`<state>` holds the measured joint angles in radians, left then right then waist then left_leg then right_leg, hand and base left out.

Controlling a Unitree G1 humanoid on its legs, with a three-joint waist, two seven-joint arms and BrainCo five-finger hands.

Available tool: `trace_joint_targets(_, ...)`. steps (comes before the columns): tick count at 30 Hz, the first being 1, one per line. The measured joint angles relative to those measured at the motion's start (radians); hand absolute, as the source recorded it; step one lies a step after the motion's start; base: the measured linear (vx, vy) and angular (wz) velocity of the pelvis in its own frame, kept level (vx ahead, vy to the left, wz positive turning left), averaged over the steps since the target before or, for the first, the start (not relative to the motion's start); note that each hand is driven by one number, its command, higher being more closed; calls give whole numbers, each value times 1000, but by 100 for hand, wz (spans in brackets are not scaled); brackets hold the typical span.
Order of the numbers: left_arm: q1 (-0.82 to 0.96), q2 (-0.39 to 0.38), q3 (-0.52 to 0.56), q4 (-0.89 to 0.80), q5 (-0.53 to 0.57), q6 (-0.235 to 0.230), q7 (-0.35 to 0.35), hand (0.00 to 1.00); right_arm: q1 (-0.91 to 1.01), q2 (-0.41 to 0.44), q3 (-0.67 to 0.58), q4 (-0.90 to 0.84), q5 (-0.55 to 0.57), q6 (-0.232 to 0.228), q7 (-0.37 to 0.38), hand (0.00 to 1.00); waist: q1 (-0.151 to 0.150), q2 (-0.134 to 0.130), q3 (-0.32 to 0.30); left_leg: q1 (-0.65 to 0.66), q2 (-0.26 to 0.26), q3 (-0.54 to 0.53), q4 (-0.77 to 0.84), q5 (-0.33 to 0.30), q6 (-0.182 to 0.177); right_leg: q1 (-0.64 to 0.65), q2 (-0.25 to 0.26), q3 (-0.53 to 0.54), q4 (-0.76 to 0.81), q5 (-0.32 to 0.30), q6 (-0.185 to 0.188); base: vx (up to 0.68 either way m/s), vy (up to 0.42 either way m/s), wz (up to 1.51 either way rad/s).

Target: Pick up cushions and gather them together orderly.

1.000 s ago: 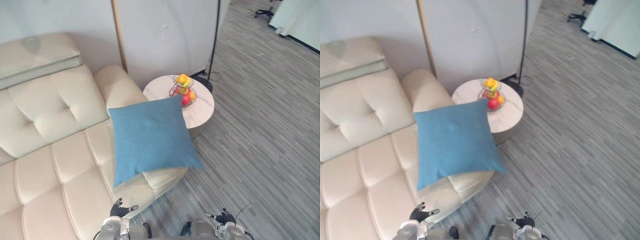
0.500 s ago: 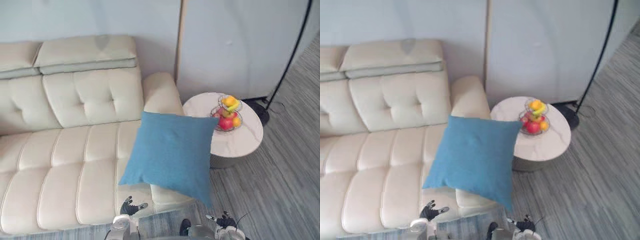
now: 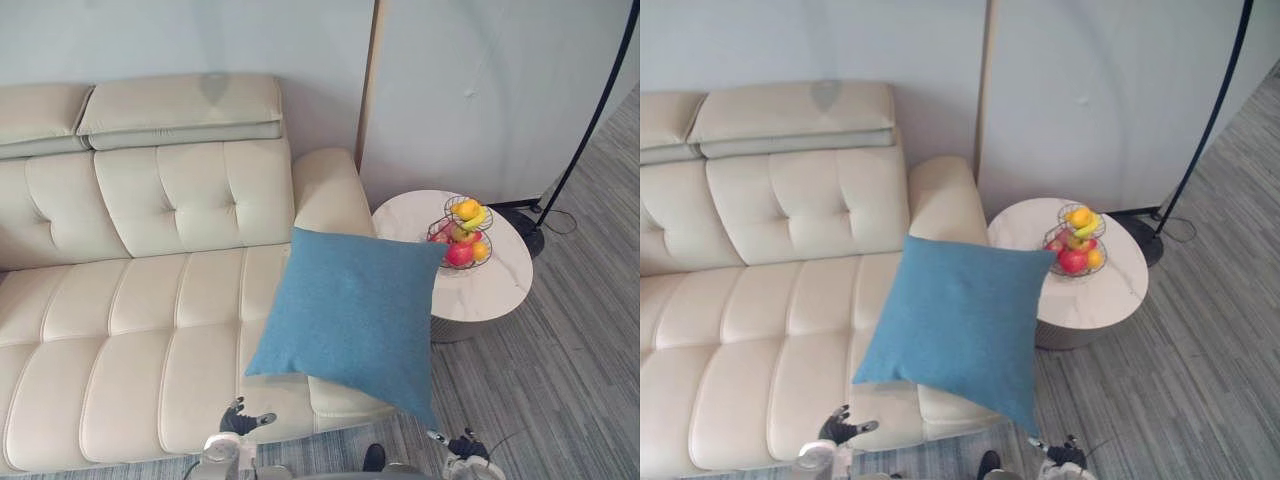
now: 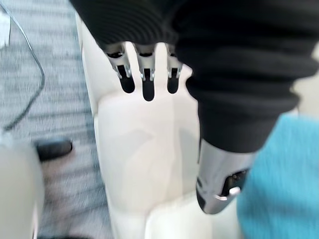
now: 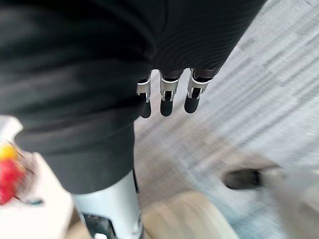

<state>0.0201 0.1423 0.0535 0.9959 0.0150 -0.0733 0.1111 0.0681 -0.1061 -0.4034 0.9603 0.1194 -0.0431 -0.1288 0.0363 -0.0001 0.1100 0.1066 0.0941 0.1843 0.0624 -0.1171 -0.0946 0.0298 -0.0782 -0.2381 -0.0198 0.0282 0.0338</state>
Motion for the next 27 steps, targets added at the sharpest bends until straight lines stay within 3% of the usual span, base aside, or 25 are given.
trace_joint_targets(6, 45, 86, 108, -110, -40, -2, 0, 0, 24, -110, -26, -270, -3, -18, 12, 0, -6, -16, -9, -6, -13, 27, -46, 0, 15, -12, 1, 34, -69, 59, 12, -125, 12, -14)
trace_joint_targets(14, 70, 72, 119, -319, -81, -9, 0, 0, 43, -130, 58, -495, -3, -37, 65, 0, -31, -12, -43, -34, -15, 24, -47, 2, 12, -43, 0, 40, -69, 63, 15, -14, -1, -3)
trace_joint_targets(21, 41, 58, 38, -395, -97, -12, 19, 0, 28, -120, 178, -516, 3, -48, 94, 0, -35, -3, -50, -27, -20, 8, -46, 7, 16, -38, 3, 31, -69, 68, 9, 80, 15, 5)
trace_joint_targets(27, -18, 23, -68, -395, -96, -23, 25, 0, -5, -55, 277, -504, 11, -50, 97, 0, -36, -9, -39, -37, -30, -6, -46, 7, 18, -44, -6, 24, -69, 69, 10, -17, 9, 4)
